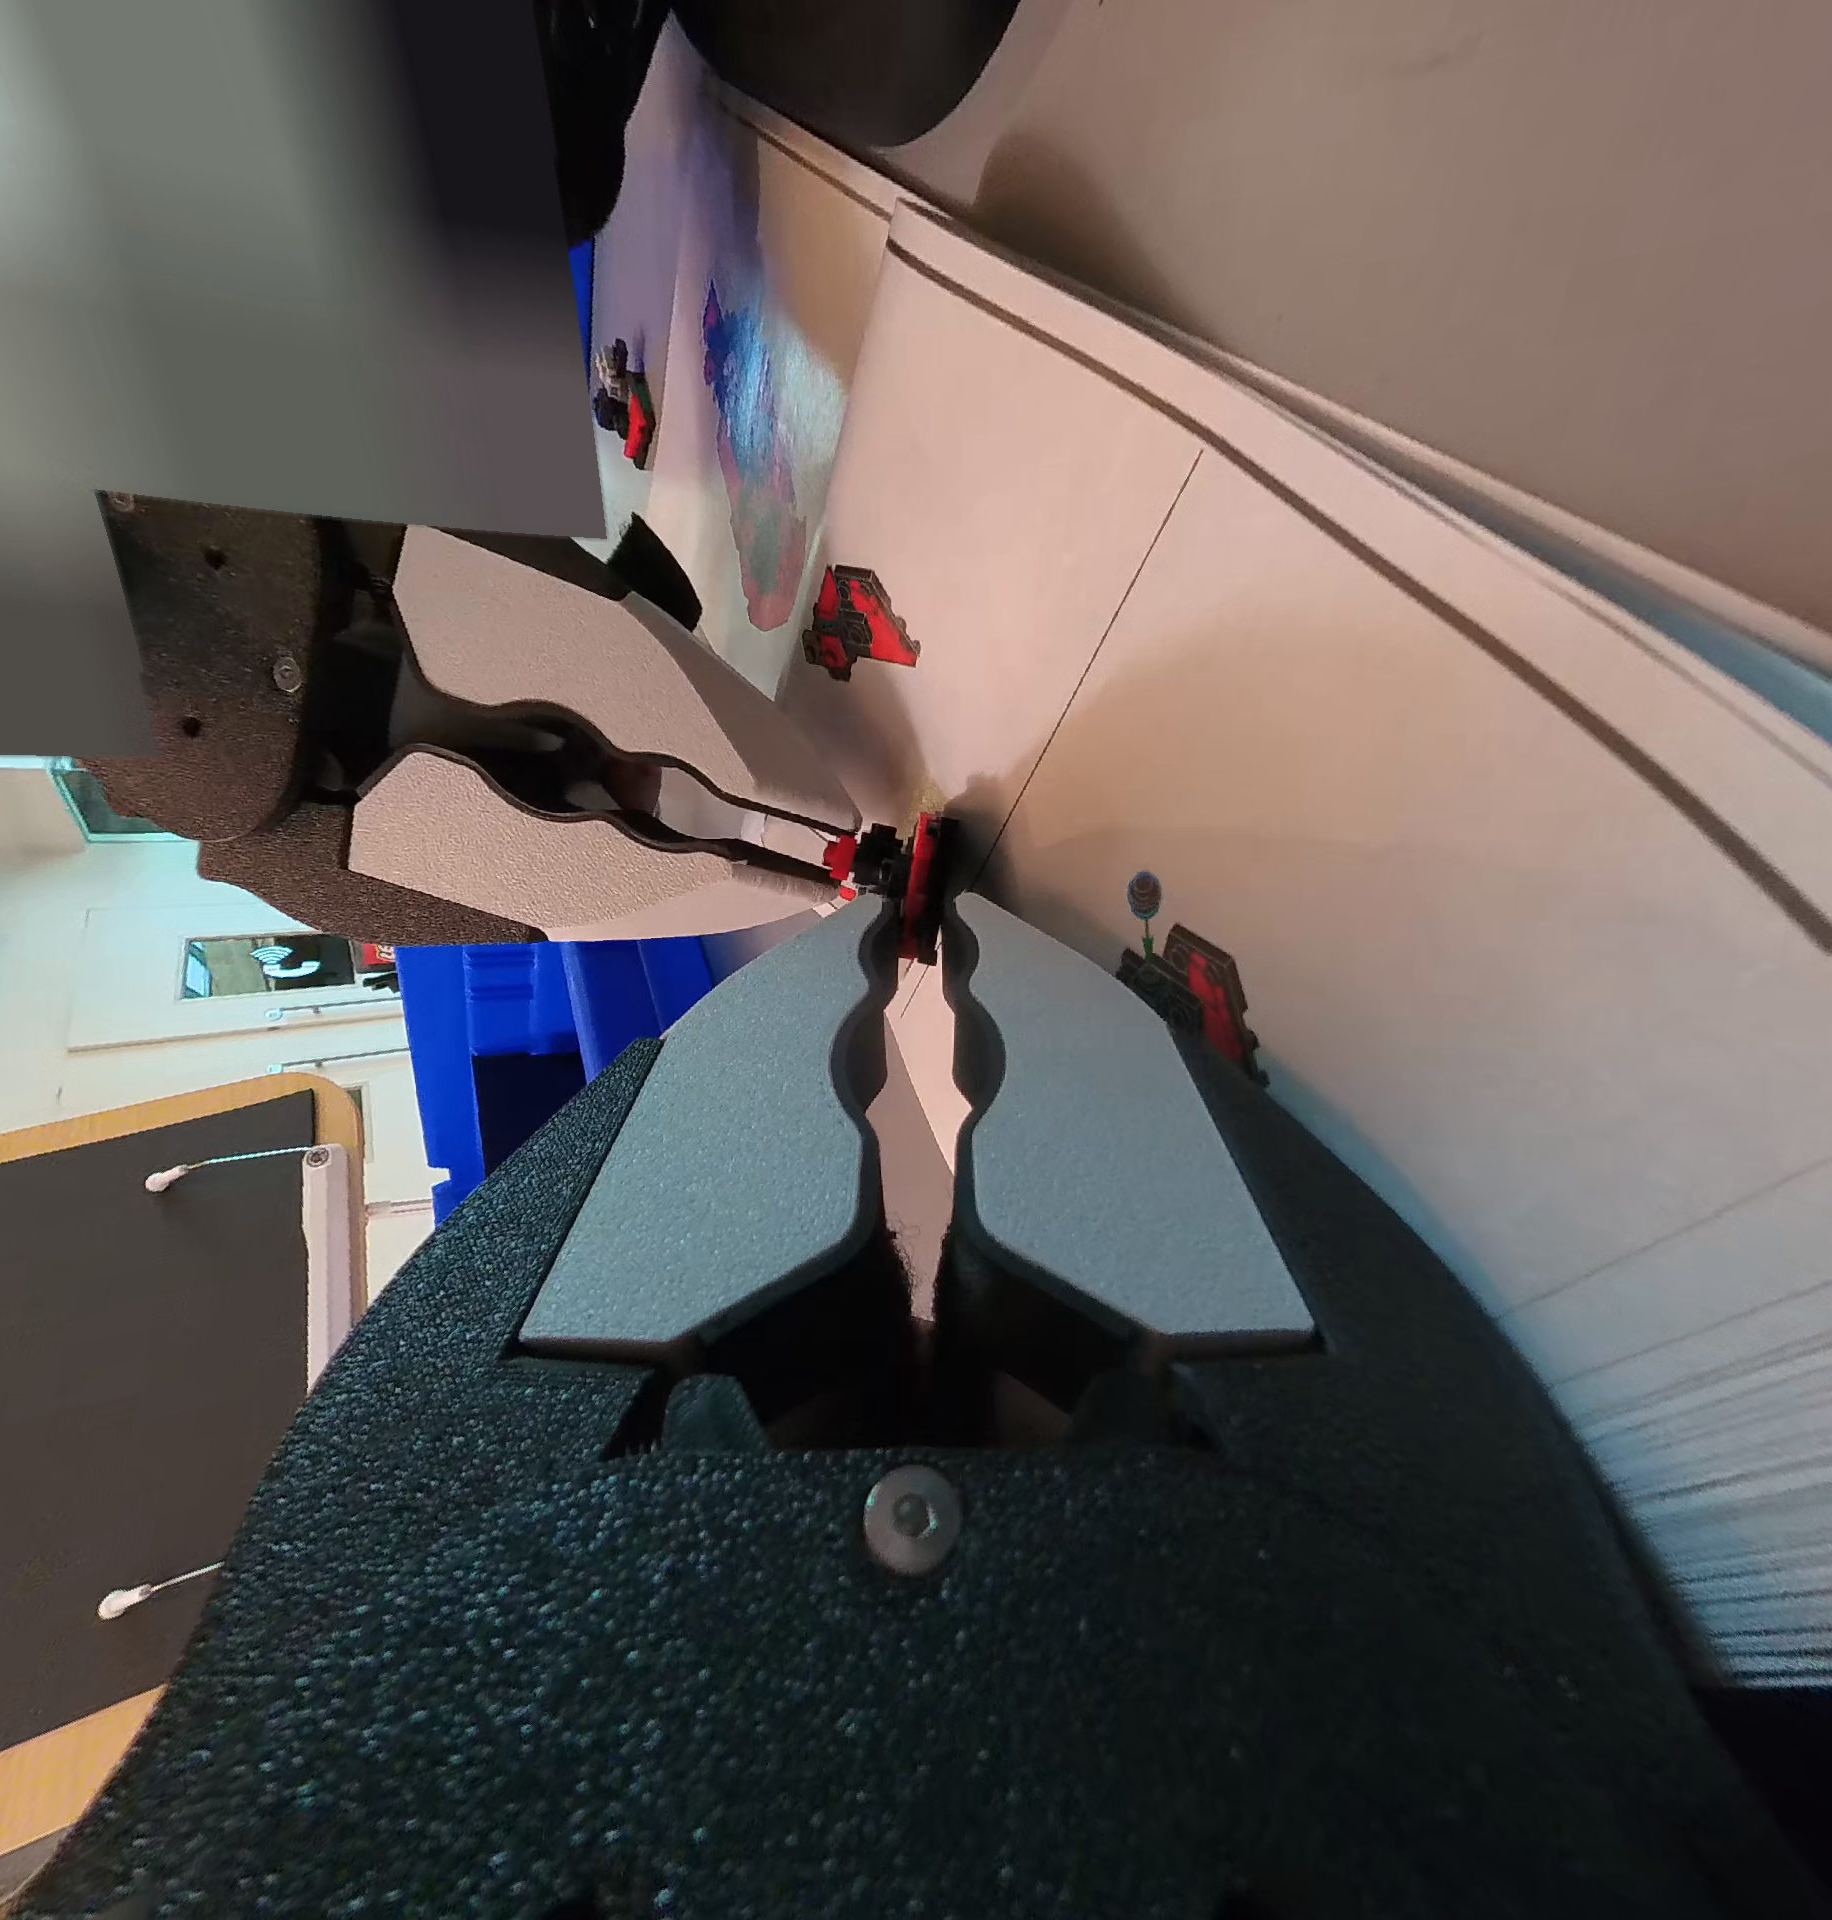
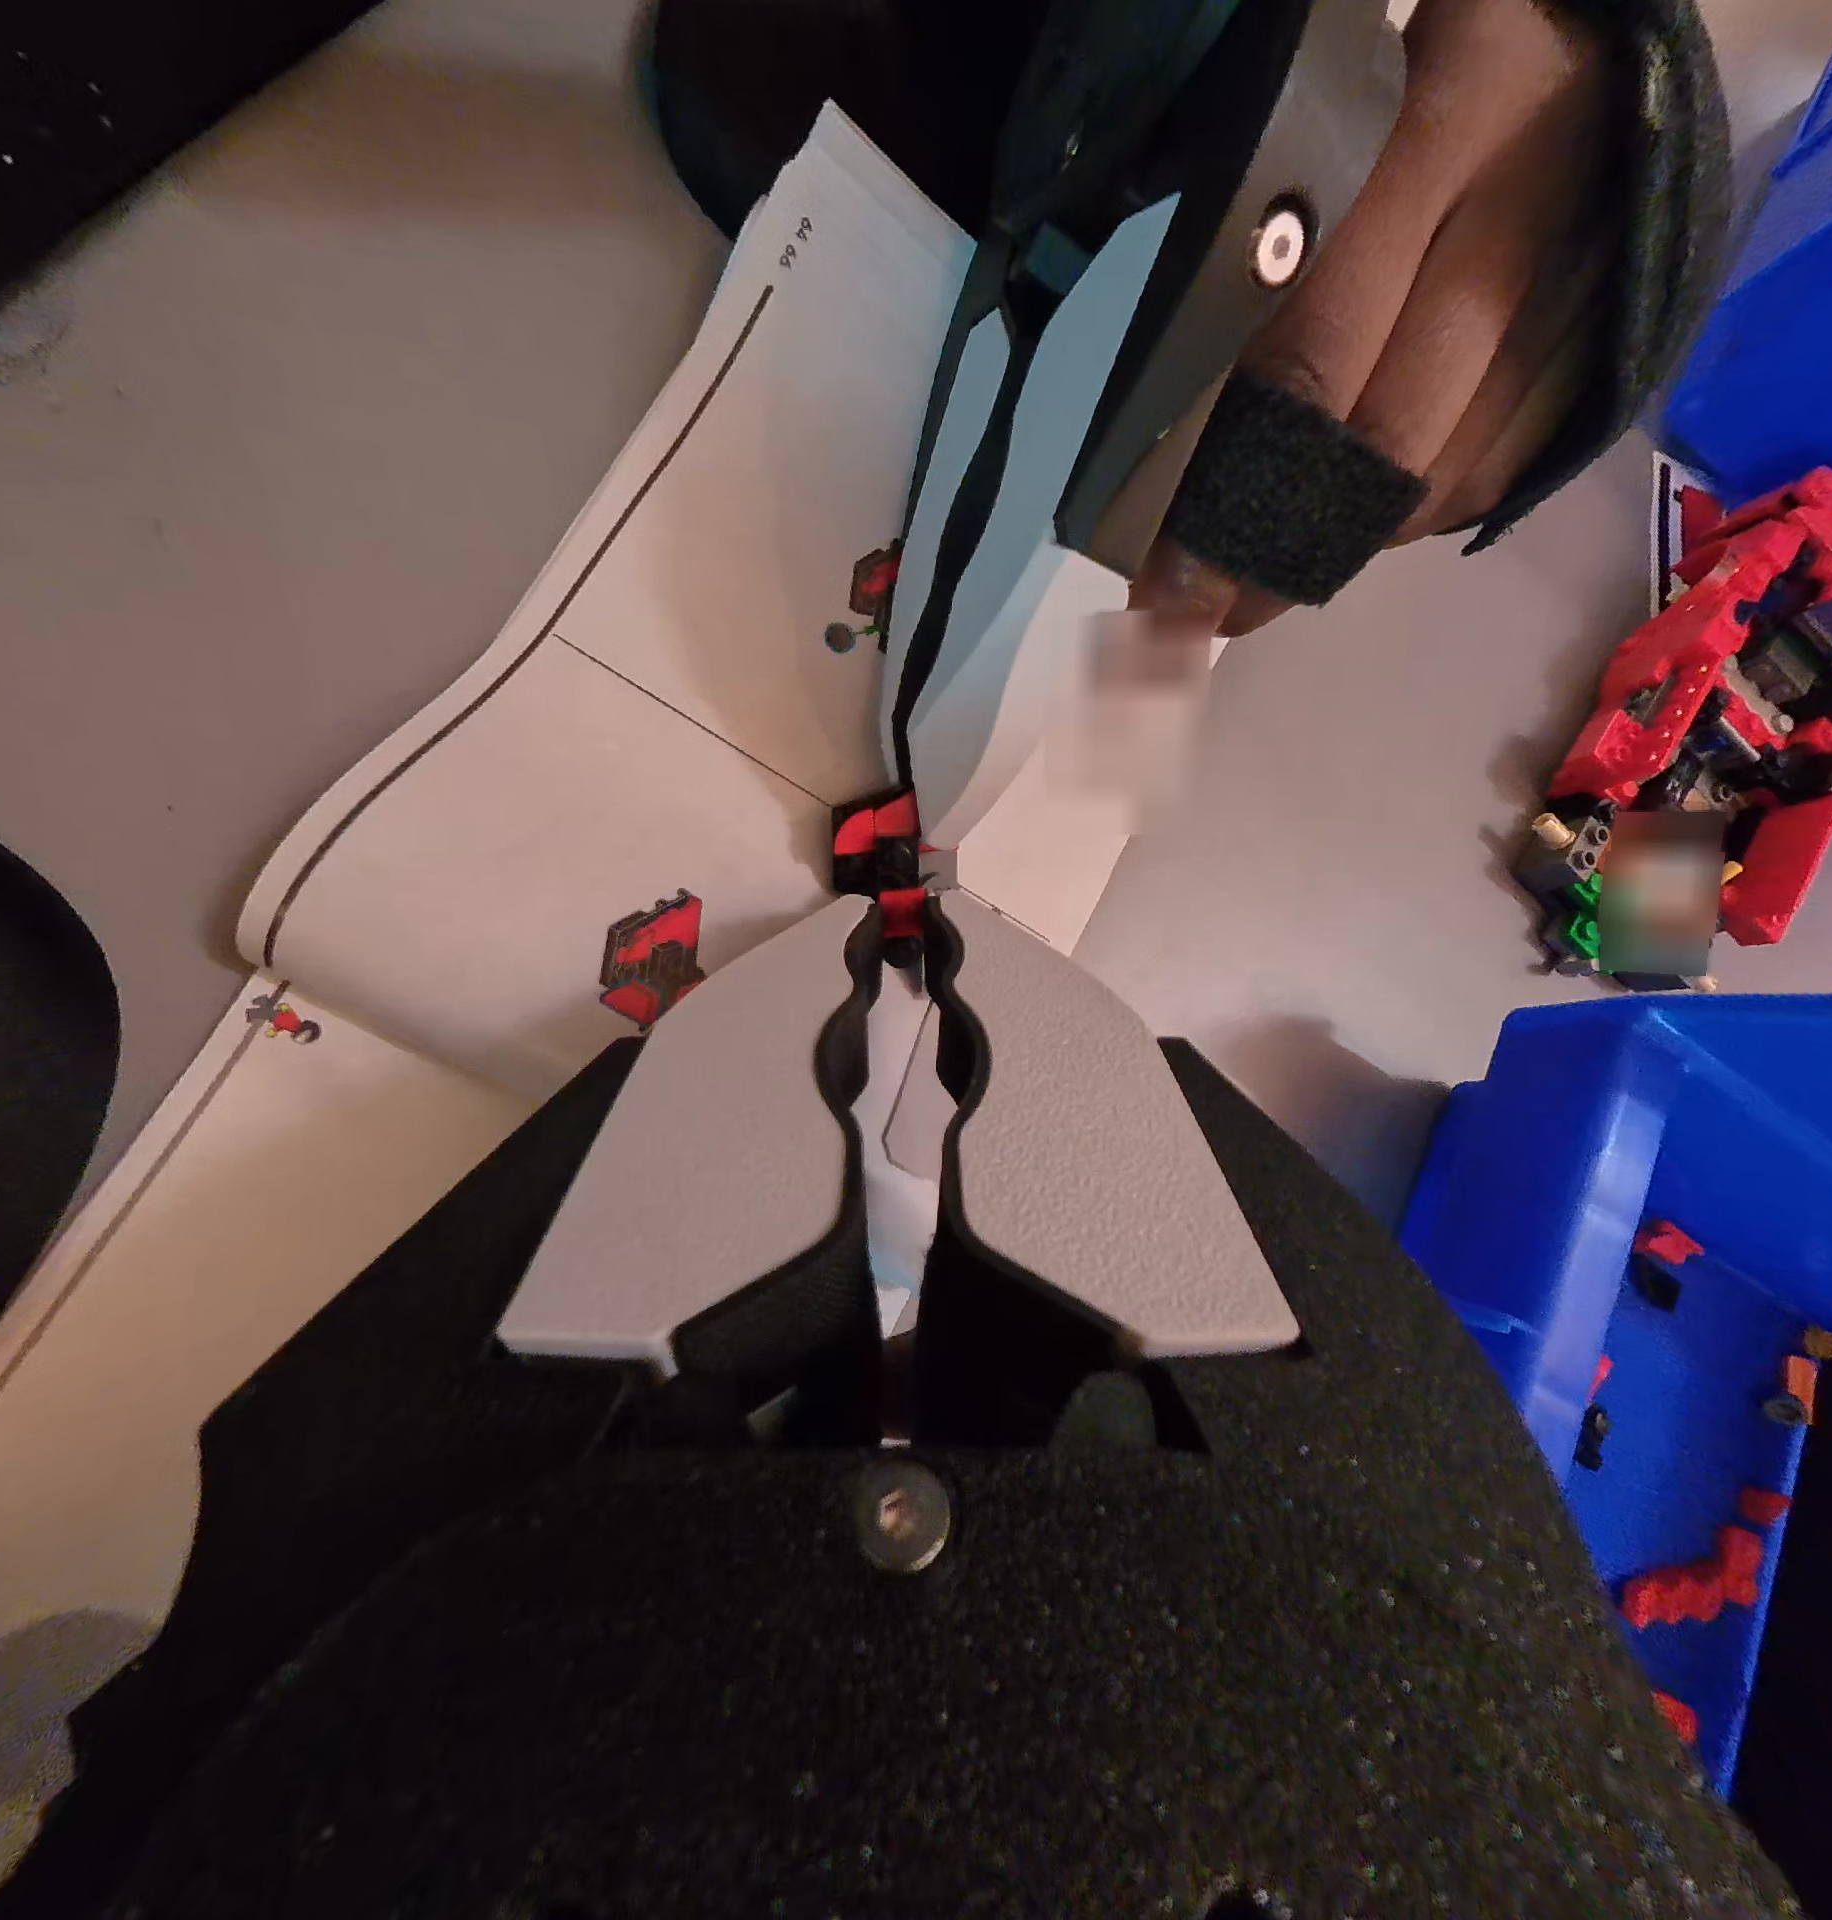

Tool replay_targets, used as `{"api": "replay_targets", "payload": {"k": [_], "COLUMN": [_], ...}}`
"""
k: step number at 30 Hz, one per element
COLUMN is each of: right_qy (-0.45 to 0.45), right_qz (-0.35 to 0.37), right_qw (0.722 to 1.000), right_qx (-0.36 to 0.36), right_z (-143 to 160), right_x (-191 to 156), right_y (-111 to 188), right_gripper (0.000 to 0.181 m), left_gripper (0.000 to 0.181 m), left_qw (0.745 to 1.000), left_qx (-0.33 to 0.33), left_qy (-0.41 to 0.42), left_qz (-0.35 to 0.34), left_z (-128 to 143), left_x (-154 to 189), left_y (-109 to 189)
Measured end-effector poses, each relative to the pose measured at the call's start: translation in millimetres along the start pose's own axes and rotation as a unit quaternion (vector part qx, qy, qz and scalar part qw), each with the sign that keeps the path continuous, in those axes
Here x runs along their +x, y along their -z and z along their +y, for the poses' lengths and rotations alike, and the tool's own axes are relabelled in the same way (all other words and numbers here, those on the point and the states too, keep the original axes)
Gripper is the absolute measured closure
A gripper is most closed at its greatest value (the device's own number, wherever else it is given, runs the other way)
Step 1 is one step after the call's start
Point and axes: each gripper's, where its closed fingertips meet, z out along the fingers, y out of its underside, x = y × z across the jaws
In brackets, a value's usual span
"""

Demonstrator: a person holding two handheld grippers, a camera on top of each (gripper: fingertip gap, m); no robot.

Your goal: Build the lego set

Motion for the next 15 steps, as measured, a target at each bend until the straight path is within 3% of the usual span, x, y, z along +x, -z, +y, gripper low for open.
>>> {"api": "replay_targets", "payload": {"k": [15], "right_qy": [0.001], "right_qz": [-0.006], "right_qw": [0.999], "right_qx": [-0.035], "right_z": [0.6], "right_x": [-0.2], "right_y": [-1.0], "right_gripper": [0.173], "left_gripper": [0.174], "left_qw": [1.000], "left_qx": [0.000], "left_qy": [-0.001], "left_qz": [0.001], "left_z": [0.3], "left_x": [-0.3], "left_y": [0.5]}}
